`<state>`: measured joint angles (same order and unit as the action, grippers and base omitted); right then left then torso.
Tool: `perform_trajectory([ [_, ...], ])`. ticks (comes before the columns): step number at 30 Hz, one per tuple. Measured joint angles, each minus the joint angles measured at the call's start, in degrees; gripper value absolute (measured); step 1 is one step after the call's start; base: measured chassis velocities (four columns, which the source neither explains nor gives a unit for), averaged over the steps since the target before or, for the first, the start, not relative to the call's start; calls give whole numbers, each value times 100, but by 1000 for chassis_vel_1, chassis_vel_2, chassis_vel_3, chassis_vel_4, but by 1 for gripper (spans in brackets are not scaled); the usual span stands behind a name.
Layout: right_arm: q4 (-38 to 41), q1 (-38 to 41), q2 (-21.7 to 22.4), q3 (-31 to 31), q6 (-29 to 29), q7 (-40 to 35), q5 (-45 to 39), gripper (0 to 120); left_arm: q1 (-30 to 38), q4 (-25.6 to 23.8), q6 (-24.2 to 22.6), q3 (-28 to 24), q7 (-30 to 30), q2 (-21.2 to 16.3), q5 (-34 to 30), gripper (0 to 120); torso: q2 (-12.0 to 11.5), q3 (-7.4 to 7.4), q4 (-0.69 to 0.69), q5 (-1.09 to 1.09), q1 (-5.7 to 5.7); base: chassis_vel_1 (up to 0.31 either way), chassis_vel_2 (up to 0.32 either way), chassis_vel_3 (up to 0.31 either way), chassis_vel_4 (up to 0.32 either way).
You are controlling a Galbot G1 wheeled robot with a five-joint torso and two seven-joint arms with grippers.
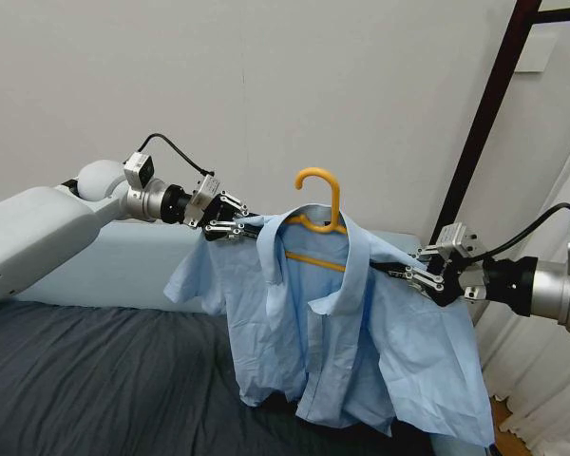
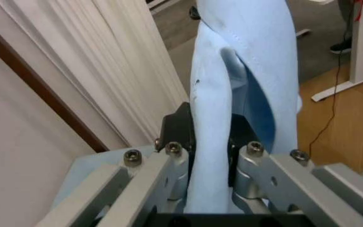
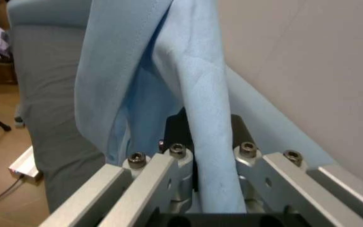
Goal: Pick up the clothes from the sofa and hang them on the clothes hanger.
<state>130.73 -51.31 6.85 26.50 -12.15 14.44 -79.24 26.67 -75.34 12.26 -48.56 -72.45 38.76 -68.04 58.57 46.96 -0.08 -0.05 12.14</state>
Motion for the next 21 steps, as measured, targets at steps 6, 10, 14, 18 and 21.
perform_trajectory([
  [6,-1,8,-107,4,-41,-316,-359,4,-47,-38,61,177,585,-7,-76,35,0,0,0,0,0,0,0,0,0],
  [10,26,23,-191,-24,-69,-500,-482,4,-49,-114,67,253,836,-46,-289,48,0,0,0,1,0,0,0,0,0],
  [14,39,42,-217,14,-181,-811,-755,4,-104,-235,88,378,1066,-134,-332,65,0,0,0,1,0,0,0,0,0],
  [18,39,49,-199,54,-319,-1121,-912,2,-344,-287,89,701,1195,-217,-394,80,0,0,0,1,0,0,0,0,0],
  [21,55,60,-194,67,-453,-1367,-951,1,-537,-295,89,955,1242,-288,-392,88,0,0,1,0,0,0,0,0,0],
])
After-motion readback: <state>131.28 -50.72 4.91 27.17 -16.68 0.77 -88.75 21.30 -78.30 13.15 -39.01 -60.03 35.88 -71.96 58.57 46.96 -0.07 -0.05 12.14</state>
